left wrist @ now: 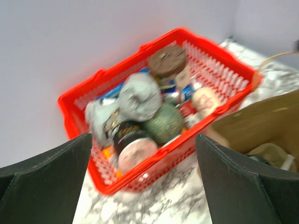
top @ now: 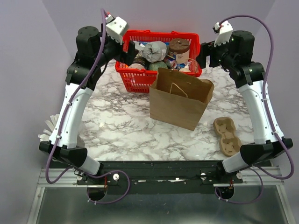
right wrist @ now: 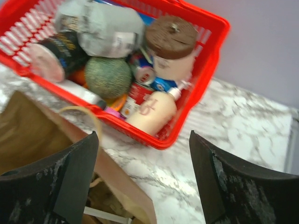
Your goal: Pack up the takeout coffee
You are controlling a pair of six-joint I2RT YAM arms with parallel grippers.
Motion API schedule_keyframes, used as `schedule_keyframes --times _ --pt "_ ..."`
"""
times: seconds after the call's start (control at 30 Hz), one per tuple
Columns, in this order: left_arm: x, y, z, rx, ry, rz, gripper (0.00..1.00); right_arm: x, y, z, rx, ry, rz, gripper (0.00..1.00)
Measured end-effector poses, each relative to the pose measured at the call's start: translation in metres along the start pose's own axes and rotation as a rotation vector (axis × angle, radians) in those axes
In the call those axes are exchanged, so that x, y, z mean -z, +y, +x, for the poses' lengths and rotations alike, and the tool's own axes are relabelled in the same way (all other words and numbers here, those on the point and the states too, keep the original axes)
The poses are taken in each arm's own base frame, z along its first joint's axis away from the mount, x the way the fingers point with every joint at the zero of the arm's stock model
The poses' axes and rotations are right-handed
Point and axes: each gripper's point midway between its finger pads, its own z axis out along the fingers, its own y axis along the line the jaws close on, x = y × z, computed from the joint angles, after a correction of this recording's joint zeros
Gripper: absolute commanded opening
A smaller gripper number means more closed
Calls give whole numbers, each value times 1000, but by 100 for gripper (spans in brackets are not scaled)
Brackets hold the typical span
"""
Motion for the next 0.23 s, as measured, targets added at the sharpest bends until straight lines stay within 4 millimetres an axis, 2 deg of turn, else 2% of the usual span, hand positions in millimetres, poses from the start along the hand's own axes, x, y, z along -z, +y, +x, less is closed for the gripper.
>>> schedule_keyframes --times 0.1,0.23 --pt "0 33 34 54 75 -104 99 -2 -17 6 -25 24 101 89" --pt "1 61 67 111 147 -200 99 1 -34 4 -42 17 201 89"
